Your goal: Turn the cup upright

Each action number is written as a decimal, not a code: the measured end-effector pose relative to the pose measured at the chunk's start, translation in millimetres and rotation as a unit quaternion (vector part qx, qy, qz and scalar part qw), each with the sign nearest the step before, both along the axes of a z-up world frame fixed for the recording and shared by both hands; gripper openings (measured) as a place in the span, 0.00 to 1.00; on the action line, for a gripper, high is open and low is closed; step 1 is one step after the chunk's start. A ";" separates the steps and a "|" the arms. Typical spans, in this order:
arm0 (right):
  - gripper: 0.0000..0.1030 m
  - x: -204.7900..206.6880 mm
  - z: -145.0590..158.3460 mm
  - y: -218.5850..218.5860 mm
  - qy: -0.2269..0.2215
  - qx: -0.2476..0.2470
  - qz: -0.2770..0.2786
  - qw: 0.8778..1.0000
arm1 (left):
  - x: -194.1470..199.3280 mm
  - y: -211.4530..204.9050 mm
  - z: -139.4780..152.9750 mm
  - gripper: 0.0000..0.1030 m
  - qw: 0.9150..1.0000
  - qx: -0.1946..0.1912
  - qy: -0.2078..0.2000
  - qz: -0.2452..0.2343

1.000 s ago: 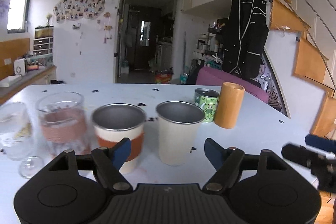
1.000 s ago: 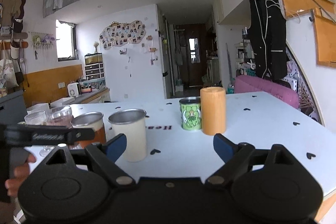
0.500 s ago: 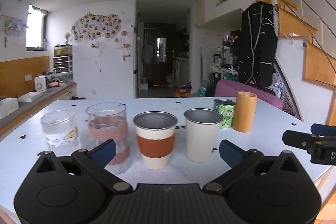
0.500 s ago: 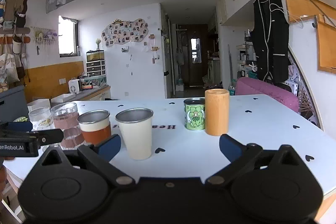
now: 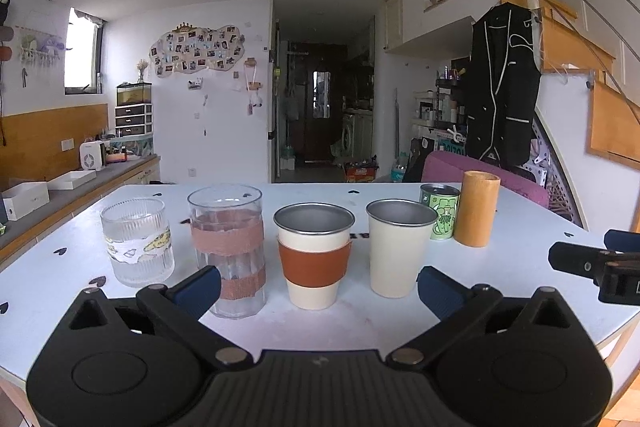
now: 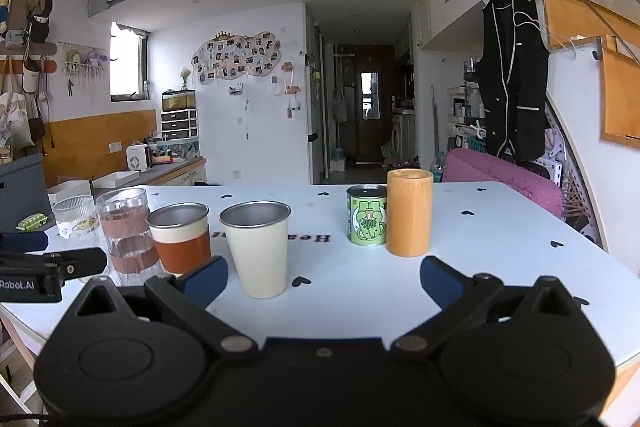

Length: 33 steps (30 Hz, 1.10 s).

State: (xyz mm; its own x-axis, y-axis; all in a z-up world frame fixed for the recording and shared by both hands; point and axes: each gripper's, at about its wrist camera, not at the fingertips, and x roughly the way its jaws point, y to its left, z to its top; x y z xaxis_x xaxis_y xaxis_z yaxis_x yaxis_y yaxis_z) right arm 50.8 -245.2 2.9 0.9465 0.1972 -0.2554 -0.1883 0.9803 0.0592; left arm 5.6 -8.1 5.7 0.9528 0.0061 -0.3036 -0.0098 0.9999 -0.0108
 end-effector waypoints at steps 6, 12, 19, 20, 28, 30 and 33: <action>1.00 -0.2 -0.1 0.5 0.001 -0.001 0.001 1.000 | -1.2 1.5 -0.3 1.00 1.000 -0.003 0.001 0.002; 1.00 -1.2 -1.5 1.4 0.003 -0.002 0.000 1.000 | -0.1 2.7 -0.3 1.00 1.000 -0.004 0.002 0.004; 1.00 -1.6 -2.1 1.7 0.003 -0.003 -0.002 1.000 | 0.0 2.7 -0.4 1.00 1.000 -0.004 0.002 0.004; 1.00 -1.9 -2.2 1.4 0.004 -0.003 -0.002 1.000 | -0.1 2.8 -0.5 1.00 1.000 -0.004 0.002 0.004; 1.00 -2.2 -2.3 1.0 0.004 -0.003 -0.003 1.000 | -0.3 2.8 -0.4 1.00 1.000 -0.004 0.002 0.004; 1.00 -2.2 -2.2 1.0 0.003 -0.003 -0.003 1.000 | -0.1 2.9 -0.4 1.00 1.000 -0.004 0.002 0.004; 1.00 -2.1 -2.2 1.1 0.004 -0.003 -0.003 1.000 | -0.1 2.8 -0.4 1.00 1.000 -0.004 0.003 0.004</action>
